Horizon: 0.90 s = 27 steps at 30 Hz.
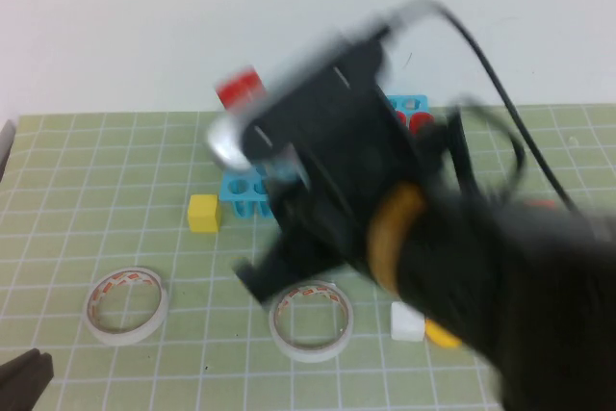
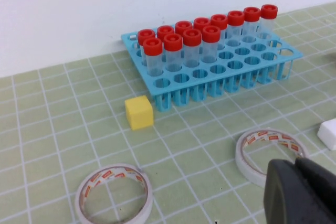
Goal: Place the test tubes
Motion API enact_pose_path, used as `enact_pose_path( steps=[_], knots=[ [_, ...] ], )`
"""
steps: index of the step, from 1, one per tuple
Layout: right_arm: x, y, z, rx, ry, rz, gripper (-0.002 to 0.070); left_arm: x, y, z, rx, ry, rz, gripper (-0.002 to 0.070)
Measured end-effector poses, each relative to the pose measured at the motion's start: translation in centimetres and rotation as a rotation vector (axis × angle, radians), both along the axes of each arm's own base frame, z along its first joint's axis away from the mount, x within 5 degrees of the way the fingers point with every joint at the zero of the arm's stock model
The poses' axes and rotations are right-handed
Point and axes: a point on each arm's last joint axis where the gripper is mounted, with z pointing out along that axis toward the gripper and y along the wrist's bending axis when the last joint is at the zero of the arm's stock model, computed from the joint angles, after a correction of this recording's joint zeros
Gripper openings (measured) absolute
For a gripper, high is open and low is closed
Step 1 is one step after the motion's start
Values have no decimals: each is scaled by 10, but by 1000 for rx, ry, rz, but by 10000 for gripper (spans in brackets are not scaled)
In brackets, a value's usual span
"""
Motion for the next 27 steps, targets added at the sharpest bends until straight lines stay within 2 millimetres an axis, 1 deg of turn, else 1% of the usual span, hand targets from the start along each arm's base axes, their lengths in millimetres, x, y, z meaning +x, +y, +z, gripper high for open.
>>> enact_pose_path(
  steps=[3,5,8,11,13,15,18,23,27],
  knots=[
    [-11,-13,-31,61,2,57,231,0,0,0,10,-10,-3,-1],
    [-19,-17,-48,95,0,132,231,0,0,1,13,-15,-3,-1],
    [-30,-21,-68,132,64,201,231,1,0,3,-19,-25,4,-1],
    [-37,-25,-83,124,99,203,231,8,2,9,-116,-50,46,-1],
    [-41,-25,-85,129,100,185,231,14,4,13,-187,-78,88,-1],
    [-43,-25,-85,139,89,154,231,19,7,16,-220,-97,119,-1],
    [-44,-27,-82,155,67,110,231,26,7,16,-211,-102,127,-1],
    [-42,-29,-81,167,57,75,231,36,0,13,-162,-89,38,-1],
    [-40,-30,-80,167,41,48,231,42,-6,16,-127,-154,-41,-1]
  ],
)
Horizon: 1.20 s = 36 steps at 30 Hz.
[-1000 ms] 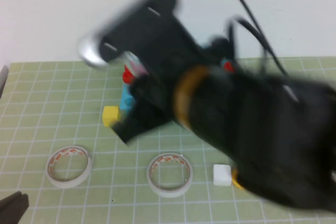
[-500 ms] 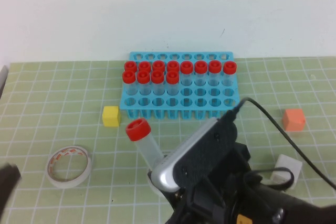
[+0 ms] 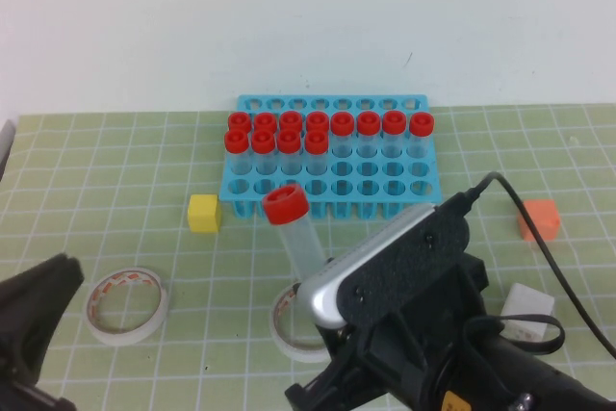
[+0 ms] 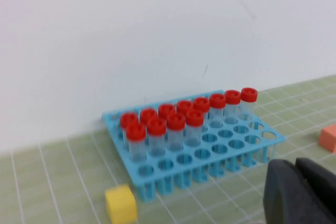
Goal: Place the test tubes
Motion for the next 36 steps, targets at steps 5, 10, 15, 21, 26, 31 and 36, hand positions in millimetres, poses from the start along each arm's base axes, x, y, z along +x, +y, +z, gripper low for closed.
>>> enact_pose_path(
  steps=[5,10,15,21,26,31,36],
  knots=[
    [1,-1,0,-1,-7,-13,231,1,-8,1,184,-123,-110,-1],
    [1,-1,1,-1,-10,-19,231,-3,-19,1,210,-162,-240,16],
    [1,-1,0,0,-6,-13,231,-4,-21,2,182,-150,-259,153],
    [-3,2,-1,4,21,35,230,-4,-20,1,25,-50,-248,341],
    [-7,6,-3,6,50,87,230,-4,-20,1,-143,56,-242,379],
    [-11,14,5,6,42,177,230,-4,-22,1,-316,169,-255,384],
    [-15,25,24,7,-15,299,230,-1,-25,-1,-428,276,-290,391]
  ],
)
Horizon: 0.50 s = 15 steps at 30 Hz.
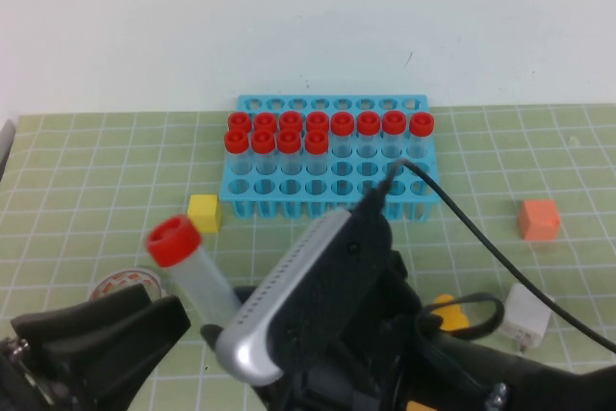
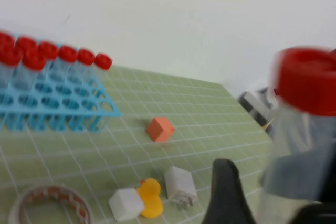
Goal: Place the test tubes
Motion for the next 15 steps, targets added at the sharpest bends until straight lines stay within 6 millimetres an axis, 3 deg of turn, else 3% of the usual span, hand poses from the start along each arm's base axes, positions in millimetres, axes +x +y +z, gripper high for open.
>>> enact_pose_path(
  steps=[9,15],
  knots=[
    [-1,3,7,-10,-51,41,230,8,2,-4,-110,145,41,413],
    [1,9,-4,-34,-24,43,230,9,2,6,-139,139,44,398]
  ],
)
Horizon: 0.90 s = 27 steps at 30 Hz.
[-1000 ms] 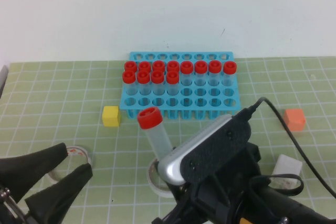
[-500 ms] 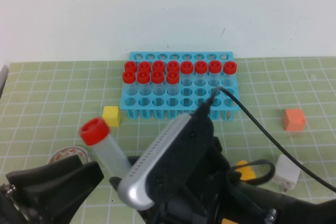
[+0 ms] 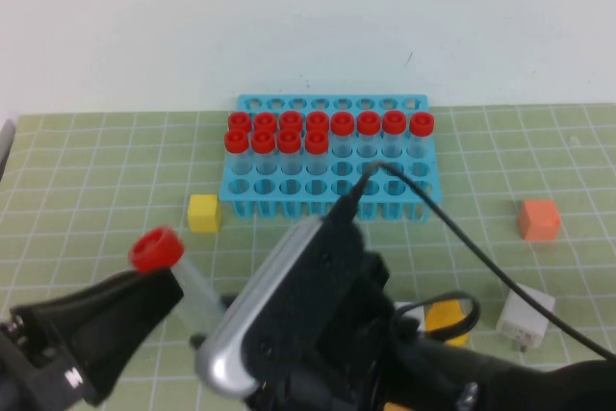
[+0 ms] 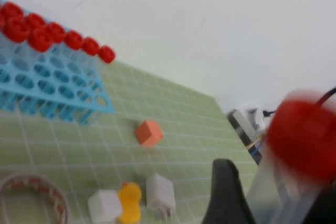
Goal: Place the test tubes
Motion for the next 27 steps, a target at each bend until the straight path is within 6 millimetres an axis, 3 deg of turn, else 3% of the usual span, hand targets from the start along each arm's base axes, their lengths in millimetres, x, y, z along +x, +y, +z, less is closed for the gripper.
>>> enact_pose_path(
  steps=[6,19,27],
  knots=[
    [-2,7,-11,-20,40,33,230,2,1,19,17,-72,18,398],
    [8,2,-9,8,30,-95,230,4,4,20,20,-75,54,397],
    [6,7,1,40,38,-66,230,4,4,21,42,-96,56,397]
  ],
)
